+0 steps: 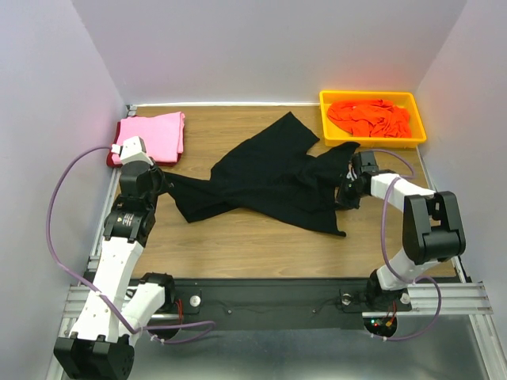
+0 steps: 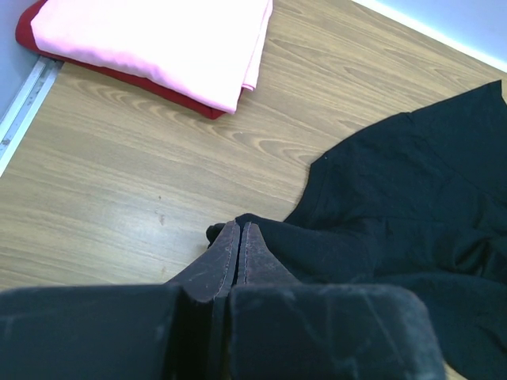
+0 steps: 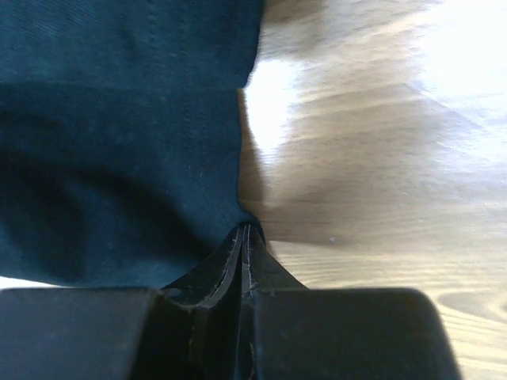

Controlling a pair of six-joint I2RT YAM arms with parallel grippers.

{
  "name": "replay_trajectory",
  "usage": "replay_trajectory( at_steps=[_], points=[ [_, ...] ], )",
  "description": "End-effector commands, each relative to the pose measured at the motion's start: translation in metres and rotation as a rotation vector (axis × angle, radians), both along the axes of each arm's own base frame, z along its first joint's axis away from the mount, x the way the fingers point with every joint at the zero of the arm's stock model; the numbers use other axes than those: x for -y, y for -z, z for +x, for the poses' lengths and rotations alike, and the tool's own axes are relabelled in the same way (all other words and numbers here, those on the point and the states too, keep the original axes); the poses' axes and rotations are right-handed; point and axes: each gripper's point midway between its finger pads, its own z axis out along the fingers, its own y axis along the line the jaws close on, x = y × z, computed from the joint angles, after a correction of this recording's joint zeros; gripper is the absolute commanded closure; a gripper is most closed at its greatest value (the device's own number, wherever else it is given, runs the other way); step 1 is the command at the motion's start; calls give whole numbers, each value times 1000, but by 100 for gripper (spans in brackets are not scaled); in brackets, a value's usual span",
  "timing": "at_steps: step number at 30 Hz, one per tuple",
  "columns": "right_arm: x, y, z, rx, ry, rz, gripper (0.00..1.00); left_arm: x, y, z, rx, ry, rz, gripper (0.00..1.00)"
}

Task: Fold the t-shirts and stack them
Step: Flatten the tshirt out

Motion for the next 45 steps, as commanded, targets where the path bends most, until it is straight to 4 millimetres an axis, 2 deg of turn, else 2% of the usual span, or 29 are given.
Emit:
replay_trajectory(
  at_steps=[1, 2, 3, 7, 8, 9, 11, 14, 17, 20, 21, 24, 25, 27, 28, 30, 31, 33, 34, 36, 40, 41, 45],
  points=[
    [6, 9, 12, 19, 5, -51, 95, -7, -23, 0, 70, -33, 9, 100],
    [15, 15, 10, 5, 40, -94, 98, -8, -23, -1, 70, -36, 10, 100],
    [16, 16, 8, -2, 46, -93, 98, -8, -23, -1, 70, -36, 10, 100],
    [51, 21, 8, -16, 180, -185, 99, -8, -22, -2, 71, -38, 8, 100],
    [68, 20, 10, -14, 231, -215, 99, -8, -21, -2, 68, -38, 8, 100],
    [74, 18, 12, -7, 257, -228, 99, -8, -21, -2, 67, -37, 11, 100],
    [103, 7, 20, 20, 347, -271, 99, -8, -19, -2, 61, -33, 14, 100],
    [136, -9, 32, 61, 457, -291, 99, -8, -17, -3, 52, -30, 22, 100],
    [148, -28, 44, 112, 490, -298, 99, -6, -15, -5, 46, -19, 18, 100],
    [129, -38, 44, 136, 418, -217, 94, -2, -15, -4, 48, -3, -1, 100],
    [124, -45, 37, 154, 413, -196, 93, -1, -15, -4, 51, 1, -7, 100],
    [101, -50, 13, 154, 370, -112, 80, 6, -15, -2, 58, 26, -34, 100],
    [96, -51, 7, 152, 358, -105, 71, 8, -15, -1, 61, 33, -41, 100],
    [81, -49, -17, 115, 318, -81, 64, 12, -14, 0, 63, 49, -57, 100],
    [76, -42, -26, 82, 308, -68, 64, 12, -14, 1, 61, 52, -58, 100],
    [68, -44, -44, 65, 299, -41, 60, 15, -16, 1, 67, 59, -65, 100],
    [62, -37, -56, 39, 288, -20, 54, 15, -16, 2, 68, 62, -66, 100],
    [54, -39, -67, 42, 268, 13, 47, 17, -19, 2, 71, 69, -66, 100],
    [46, -39, -70, 37, 241, 40, 40, 17, -20, 3, 72, 71, -64, 100],
    [32, -40, -74, 7, 194, 57, 35, 18, -20, 5, 72, 74, -64, 100],
    [25, -26, -81, -45, 191, 49, 34, 18, -23, 7, 78, 72, -61, 100],
    [17, -24, -82, -48, 158, 52, 33, 18, -24, 8, 80, 73, -61, 100],
    [6, -7, -90, -109, 143, 53, 33, 18, -21, 9, 72, 74, -60, 100]
  ],
)
